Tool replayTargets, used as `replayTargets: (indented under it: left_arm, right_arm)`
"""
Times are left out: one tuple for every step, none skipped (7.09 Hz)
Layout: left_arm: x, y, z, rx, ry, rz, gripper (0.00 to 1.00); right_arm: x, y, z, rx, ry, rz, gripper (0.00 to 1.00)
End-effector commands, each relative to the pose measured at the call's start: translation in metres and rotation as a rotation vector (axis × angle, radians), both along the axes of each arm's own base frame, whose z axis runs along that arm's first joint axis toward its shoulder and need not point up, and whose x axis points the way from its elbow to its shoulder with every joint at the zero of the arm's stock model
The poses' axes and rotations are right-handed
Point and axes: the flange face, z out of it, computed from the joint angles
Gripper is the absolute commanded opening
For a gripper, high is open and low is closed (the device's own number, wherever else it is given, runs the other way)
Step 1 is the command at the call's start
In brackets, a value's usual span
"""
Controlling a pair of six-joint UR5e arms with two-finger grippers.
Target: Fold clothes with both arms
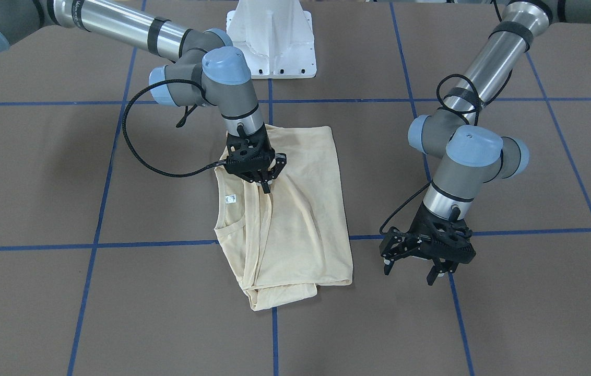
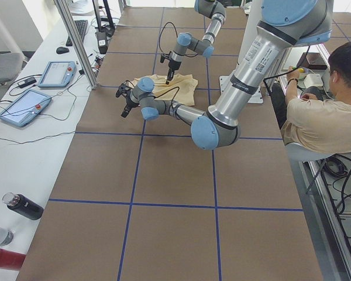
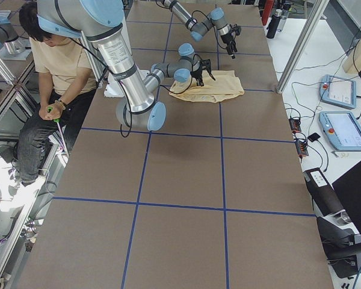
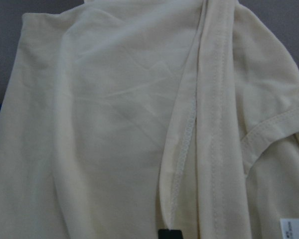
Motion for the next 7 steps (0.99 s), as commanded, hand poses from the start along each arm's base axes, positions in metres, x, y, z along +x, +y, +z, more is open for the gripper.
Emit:
replayTargets:
  left_arm:
    - [0.000,0.000,-0.001,0.001,0.001,0.000,1.00]
    - [0.000,0.000,-0.001,0.001,0.001,0.001,1.00]
    - [0.001,0.000,-0.001,0.001,0.001,0.003,1.00]
    - [0.000,0.000,-0.001,0.001,0.001,0.000,1.00]
    - [0.001,0.000,-0.001,0.001,0.001,0.003,1.00]
    - [0.001,0.001,-0.002,0.002,0.002,0.003,1.00]
    - [0.000,0.000,-0.001,0.001,0.001,0.001,1.00]
  right_arm:
    - [0.026,0.006,0.013,0.000,-0.008,-0.001,0.00]
    - [0.042,0.005,0.025,-0.007,-0.007,0.000,0.00]
    - [0.054,0.006,0.034,-0.009,-0.005,0.007,0.00]
    - [0.066,0.011,0.054,-0.016,0.013,0.013,0.00]
    - [0.072,0.011,0.070,-0.021,0.032,0.019,0.00]
    - [0.075,0.010,0.079,-0.023,0.043,0.022,0.00]
    - [0.076,0.009,0.081,-0.024,0.044,0.025,0.14]
